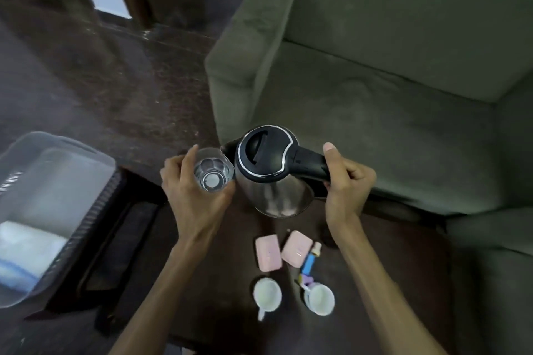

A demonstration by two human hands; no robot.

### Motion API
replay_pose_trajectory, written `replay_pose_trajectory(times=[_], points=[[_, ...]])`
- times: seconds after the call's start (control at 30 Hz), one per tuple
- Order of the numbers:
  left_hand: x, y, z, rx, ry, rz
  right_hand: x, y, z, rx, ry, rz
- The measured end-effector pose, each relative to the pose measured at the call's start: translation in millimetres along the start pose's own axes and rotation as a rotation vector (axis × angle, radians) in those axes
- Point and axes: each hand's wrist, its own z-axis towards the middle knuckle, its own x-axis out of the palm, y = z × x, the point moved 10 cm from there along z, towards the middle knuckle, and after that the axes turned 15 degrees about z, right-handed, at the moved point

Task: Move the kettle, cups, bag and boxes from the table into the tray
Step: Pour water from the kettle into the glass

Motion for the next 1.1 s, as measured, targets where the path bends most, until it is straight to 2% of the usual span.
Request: replay_pose_trajectory(times=[0.2,0.47,0.67,0.9,1.1], points=[[70.6,-83.2,-68.1,0.120,0.090,0.003,-124.3,23.6,17.2,-0.007,-0.112,-0.130],[137.0,-129.5,-128.3,0.181,0.210,0.002,-210.7,42.2,36.8,-0.008,-0.126,-0.407],[163.7,-138.0,-156.3,0.209,0.251,0.003,-221.9,56.1,41.5,-0.084,-0.059,-0.675],[173.6,-133.4,-174.8,0.235,0.261,0.002,-195.1,70.3,38.6,-0.180,0.079,-0.939],[171.4,-128.2,-180.2,0.240,0.241,-0.013,-182.0,73.8,34.8,-0.204,0.137,-1.016]])
